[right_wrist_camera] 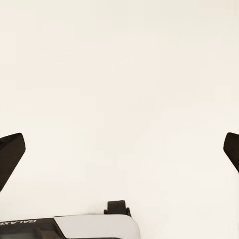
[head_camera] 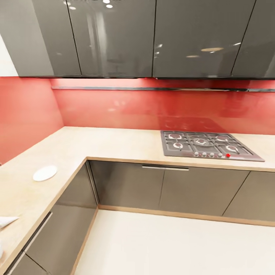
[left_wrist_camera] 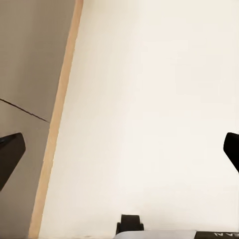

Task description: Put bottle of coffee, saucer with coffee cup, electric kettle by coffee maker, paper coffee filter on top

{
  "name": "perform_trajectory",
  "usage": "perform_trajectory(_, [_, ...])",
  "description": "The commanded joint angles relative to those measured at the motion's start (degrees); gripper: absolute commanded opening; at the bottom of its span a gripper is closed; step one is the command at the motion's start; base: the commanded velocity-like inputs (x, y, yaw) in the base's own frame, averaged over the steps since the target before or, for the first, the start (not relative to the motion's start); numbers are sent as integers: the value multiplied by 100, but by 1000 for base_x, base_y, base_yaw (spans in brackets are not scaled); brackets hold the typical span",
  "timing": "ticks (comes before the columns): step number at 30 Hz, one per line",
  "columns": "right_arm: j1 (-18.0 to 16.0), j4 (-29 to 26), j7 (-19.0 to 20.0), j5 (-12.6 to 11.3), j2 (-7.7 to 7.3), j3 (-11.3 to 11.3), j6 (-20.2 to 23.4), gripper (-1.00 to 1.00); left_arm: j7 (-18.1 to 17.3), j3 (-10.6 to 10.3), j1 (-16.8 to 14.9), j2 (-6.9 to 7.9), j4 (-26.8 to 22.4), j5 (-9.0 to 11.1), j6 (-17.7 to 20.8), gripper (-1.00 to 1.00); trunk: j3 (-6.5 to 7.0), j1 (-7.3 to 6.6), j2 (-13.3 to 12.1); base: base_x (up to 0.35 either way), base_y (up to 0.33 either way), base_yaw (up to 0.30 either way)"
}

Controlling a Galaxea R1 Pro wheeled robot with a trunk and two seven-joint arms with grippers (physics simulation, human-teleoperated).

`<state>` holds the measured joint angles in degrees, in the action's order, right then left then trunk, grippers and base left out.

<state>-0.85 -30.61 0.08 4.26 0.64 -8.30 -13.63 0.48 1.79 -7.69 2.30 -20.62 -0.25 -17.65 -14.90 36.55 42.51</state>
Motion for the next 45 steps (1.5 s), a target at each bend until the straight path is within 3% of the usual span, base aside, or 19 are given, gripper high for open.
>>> perform_trajectory(1, [-3, 2, 1, 44, 6, -31, -17, 100, 5, 14, -5, -2, 5, -1, -19, 100, -7, -1, 6, -166, -192, 276])
perform_trajectory(24, [-3, 11, -24, 40, 6, -40, -11, 100, 5, 41, -5, -2, 4, 33, -19, 100, -7, -1, 6, -42, -33, 280])
perform_trajectory(34, [-3, 11, -31, 40, 6, -48, -17, 100, 5, 33, -5, -10, 4, 17, -12, 100, 172, -220, -395, 0, 0, 280])
perform_trajectory(40, [-3, 11, -32, 40, 6, -46, -17, 100, 5, 17, -5, -10, 5, 5, -17, 100, 172, -220, -395, 0, 0, 280])
perform_trajectory(45, [-3, 11, -31, 40, 6, -43, -17, 100, 5, 6, -5, -10, 4, -1, -16, 100, 262, -330, -596, 0, 0, 280])
